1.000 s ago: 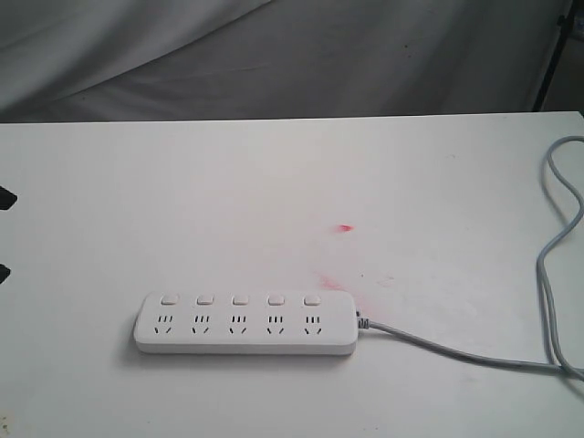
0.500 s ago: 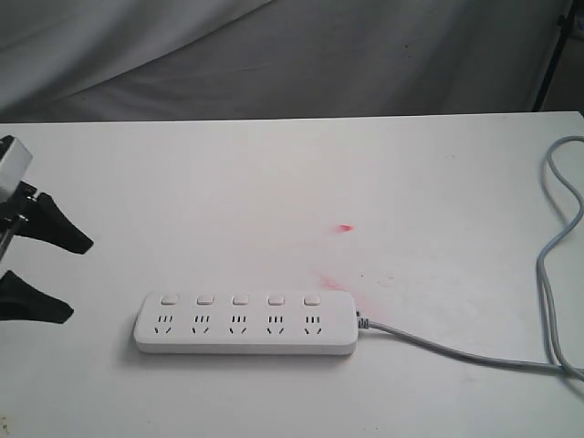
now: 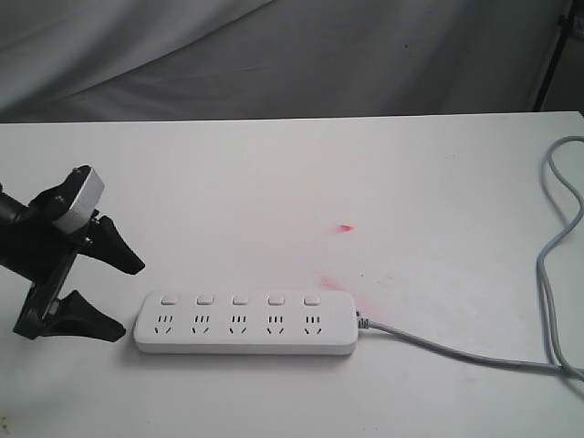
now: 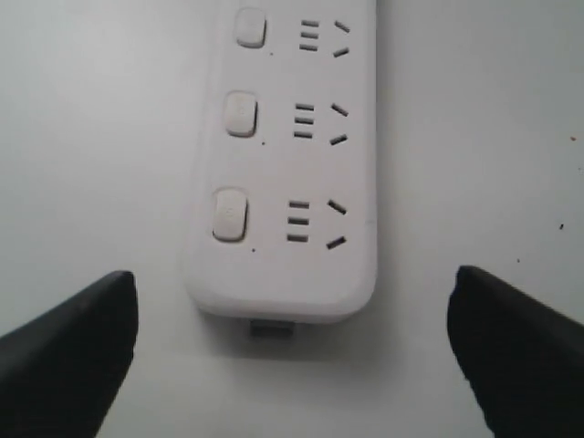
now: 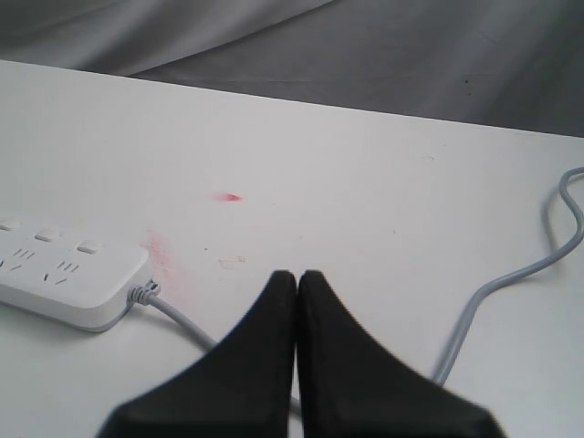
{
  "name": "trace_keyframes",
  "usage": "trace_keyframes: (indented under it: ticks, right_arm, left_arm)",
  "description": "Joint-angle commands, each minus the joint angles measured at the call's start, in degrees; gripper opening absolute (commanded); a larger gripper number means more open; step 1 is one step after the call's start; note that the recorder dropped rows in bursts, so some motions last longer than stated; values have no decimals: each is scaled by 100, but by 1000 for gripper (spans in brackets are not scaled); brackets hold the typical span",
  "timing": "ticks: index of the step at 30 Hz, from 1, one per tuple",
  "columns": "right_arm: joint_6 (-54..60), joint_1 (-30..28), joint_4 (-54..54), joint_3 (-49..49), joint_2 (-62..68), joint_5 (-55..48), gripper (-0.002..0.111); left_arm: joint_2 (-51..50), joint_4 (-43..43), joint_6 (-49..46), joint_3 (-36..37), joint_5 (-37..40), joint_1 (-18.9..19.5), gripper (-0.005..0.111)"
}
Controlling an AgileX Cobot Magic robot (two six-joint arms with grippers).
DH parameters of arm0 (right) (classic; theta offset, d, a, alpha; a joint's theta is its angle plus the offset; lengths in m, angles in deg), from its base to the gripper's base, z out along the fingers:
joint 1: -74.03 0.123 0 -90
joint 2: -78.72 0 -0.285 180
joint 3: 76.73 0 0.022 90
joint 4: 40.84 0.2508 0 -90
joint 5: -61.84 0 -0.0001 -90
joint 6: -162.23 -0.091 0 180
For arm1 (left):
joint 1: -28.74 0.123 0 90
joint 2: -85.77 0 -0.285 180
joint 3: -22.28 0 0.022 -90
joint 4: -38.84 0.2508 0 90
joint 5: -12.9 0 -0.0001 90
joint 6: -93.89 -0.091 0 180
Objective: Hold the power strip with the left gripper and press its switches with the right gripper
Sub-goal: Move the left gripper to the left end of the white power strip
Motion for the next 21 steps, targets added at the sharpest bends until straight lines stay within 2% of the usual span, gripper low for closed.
trace_keyframes:
  ticks: [1, 21]
  right_arm:
    - [20, -48, -33, -23, -39, 7, 0]
    - [20, -48, -33, -23, -39, 7, 0]
  left_arm:
    - [-127, -94, -13, -16, -379, -217, 86]
    - [-367, -585, -13, -27, -349, -281, 86]
